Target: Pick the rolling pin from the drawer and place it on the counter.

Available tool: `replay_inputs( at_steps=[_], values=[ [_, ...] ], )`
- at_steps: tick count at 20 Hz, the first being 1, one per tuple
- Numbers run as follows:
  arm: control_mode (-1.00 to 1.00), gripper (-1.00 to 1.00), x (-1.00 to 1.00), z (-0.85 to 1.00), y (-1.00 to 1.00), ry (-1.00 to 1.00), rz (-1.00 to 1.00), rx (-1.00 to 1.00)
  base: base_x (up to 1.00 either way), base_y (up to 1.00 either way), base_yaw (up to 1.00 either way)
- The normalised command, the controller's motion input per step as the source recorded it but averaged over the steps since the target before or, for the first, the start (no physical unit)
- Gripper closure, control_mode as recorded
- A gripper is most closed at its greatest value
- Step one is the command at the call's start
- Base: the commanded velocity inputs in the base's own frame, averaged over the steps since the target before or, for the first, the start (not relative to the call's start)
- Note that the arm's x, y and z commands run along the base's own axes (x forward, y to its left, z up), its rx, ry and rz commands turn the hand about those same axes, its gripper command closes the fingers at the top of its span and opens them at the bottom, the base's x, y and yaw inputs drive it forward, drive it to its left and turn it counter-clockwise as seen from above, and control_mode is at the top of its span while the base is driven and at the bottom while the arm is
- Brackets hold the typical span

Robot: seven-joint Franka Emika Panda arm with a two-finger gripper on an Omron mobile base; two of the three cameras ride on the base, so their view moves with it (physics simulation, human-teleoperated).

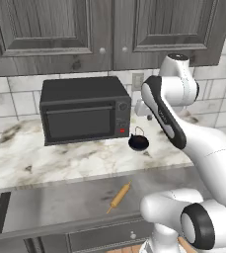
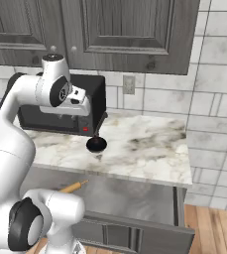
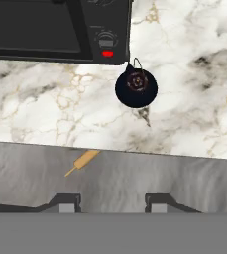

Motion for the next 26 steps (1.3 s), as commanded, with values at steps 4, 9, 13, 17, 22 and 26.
replay_inputs(
  at_steps=[4,9,13,17,22,26],
  values=[
    [1.0,-1.0,0.0,0.0,0.0,0.0,0.0,0.0,-0.08,-0.03,0.0],
    [1.0,-1.0,0.0,0.0,0.0,0.0,0.0,0.0,-0.45,-0.16,0.0],
    [1.0,-1.0,0.0,0.0,0.0,0.0,0.0,0.0,-0.61,-0.14,0.0],
    [1.0,-1.0,0.0,0.0,0.0,0.0,0.0,0.0,-0.49,-0.04,0.0],
    [-1.0,-1.0,0.0,-0.07,0.0,0.0,0.0,0.0,-0.05,0.0,0.0],
    [-1.0,-1.0,0.29,-0.29,0.05,0.07,0.0,-0.01,0.0,0.0,0.0]
  ],
)
